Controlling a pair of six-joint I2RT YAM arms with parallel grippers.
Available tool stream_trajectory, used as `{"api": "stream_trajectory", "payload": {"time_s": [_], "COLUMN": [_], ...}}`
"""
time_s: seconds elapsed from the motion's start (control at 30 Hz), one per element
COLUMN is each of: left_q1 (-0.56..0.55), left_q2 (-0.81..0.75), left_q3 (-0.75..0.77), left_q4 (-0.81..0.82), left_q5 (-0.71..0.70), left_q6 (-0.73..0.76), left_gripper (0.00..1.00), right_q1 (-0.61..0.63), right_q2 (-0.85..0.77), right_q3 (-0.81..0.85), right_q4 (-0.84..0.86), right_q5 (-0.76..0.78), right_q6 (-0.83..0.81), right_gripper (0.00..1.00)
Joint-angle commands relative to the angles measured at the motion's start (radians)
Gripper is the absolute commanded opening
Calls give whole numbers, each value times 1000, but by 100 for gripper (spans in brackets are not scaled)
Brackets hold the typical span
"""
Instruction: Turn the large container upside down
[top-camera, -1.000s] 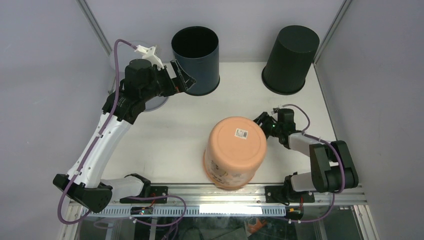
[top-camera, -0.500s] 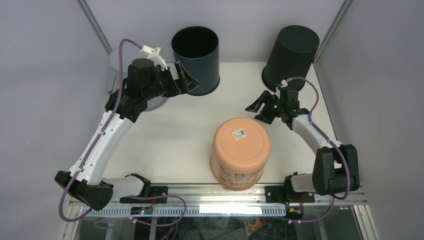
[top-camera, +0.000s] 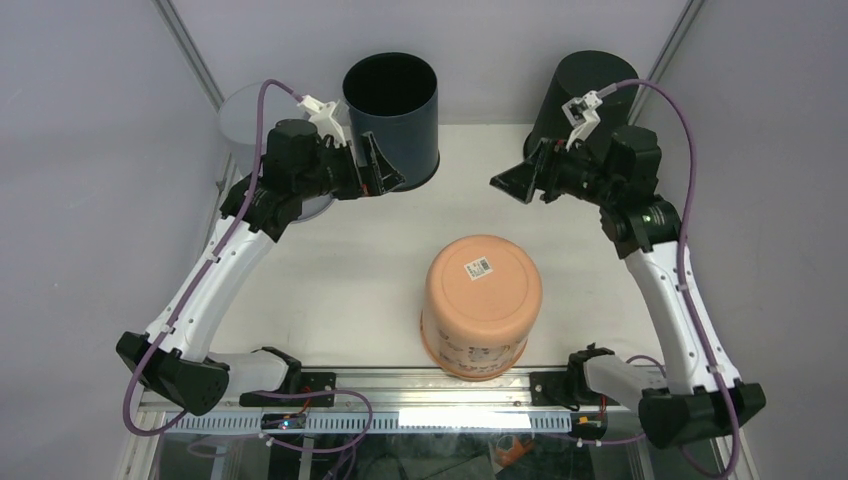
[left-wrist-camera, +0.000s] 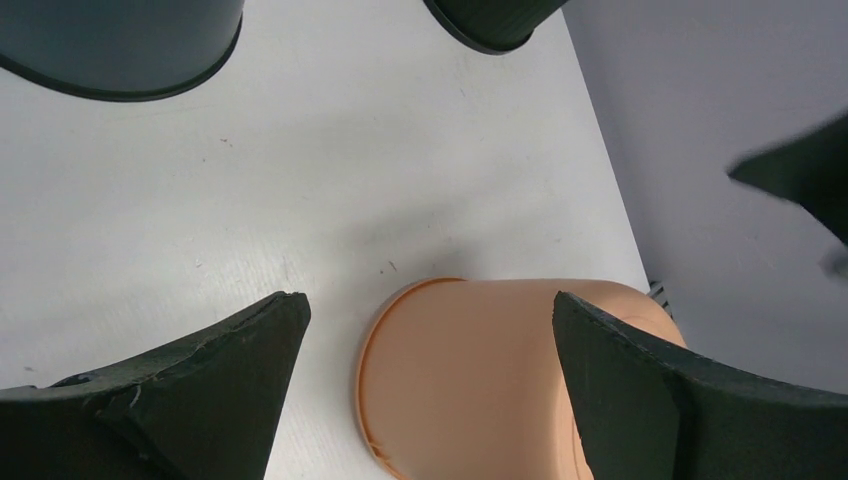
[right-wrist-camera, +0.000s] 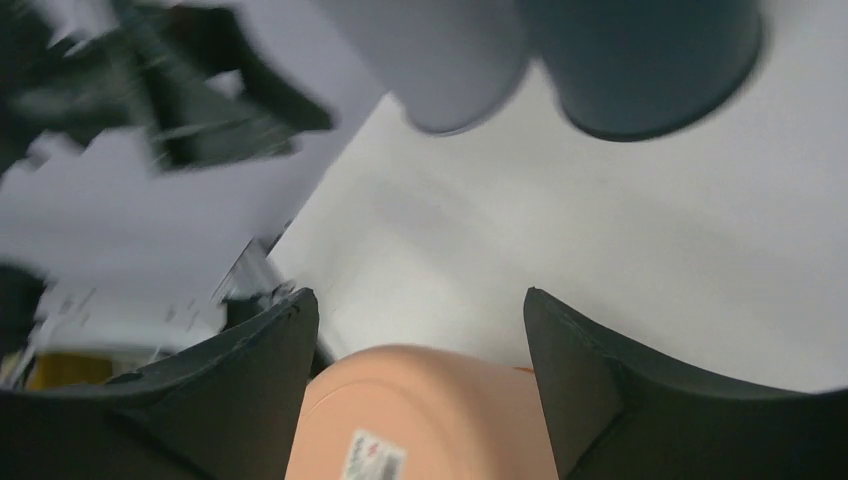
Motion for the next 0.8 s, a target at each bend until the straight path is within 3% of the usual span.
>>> {"api": "stream_trajectory", "payload": {"time_s": [0.0,0.27,0.5,0.77], "left_q1": [48,166,196,197], "left_q2": [6,8,1,-1], "left_q3": [24,38,42,34], "left_q4": [22,34,42,51], "left_q5": [-34,-71,-56,-37], "left_q6": [-62,-112,-109,-116], "left_gripper": [99,99,99,99], "right_q1": [140,528,726,855], "right_q2": [-91,-66,-3,102], "right_q3": [41,75,65,126], "right_q4": [-42,-263,-298,-460], "right_q5": [-285,-185,-154,-111], "right_q6": [-131,-307,-306,-329], "right_gripper": [79,80,84,84]}}
